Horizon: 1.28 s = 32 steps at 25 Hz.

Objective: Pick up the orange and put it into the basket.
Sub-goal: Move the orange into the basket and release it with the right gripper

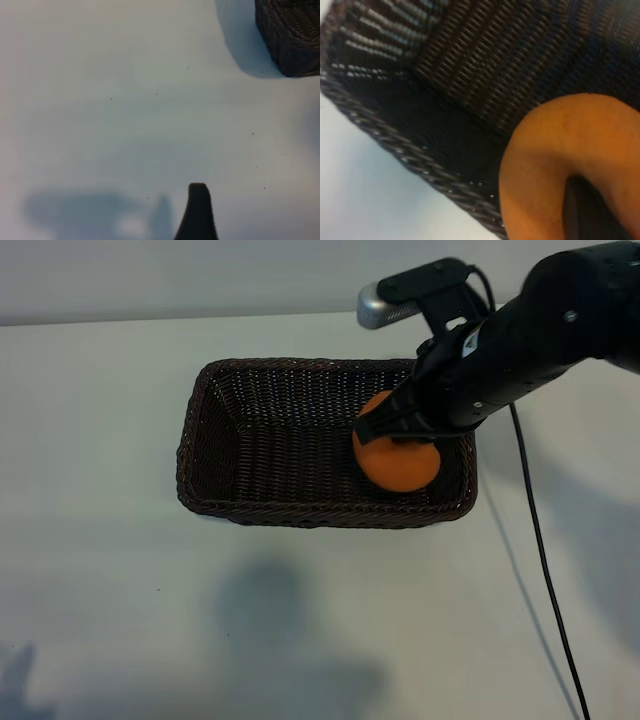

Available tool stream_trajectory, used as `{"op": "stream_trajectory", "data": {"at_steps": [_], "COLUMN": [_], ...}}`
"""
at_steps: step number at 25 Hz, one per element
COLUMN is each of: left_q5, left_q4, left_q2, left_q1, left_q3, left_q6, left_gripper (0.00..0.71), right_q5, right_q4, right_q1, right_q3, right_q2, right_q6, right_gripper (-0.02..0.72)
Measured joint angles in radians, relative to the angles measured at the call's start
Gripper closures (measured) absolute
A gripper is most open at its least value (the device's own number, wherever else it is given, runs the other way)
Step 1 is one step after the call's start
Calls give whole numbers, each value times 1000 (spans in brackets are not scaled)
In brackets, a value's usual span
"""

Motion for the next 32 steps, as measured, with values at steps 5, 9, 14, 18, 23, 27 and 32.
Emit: {"op": "stream_trajectory", "data": {"at_steps": [5,9,14,18,23,27,32], "left_q5": [0,0,0,0,0,0,0], "left_q4": [0,0,0,0,0,0,0], "left_q2": [0,0,0,0,0,0,0], "left_q1": [0,0,0,0,0,0,0], "left_q3": [0,0,0,0,0,0,0], "left_q6": [0,0,0,0,0,0,0], "left_gripper": [117,117,117,117,117,117,117], "right_q5": [55,109,167,194,197,197,197], "right_q4": [-2,-17,-74,-133,-159,-161,-161], "right_q1": [3,22,67,97,99,99,99], "right_q3": [-89,-171,-257,-308,-321,-321,-322], "right_q2": [84,141,211,275,328,334,334], "right_q6": [-13,-23,-23,-10,-4,-4,-4], "right_gripper": [620,620,620,620,620,620,617]}}
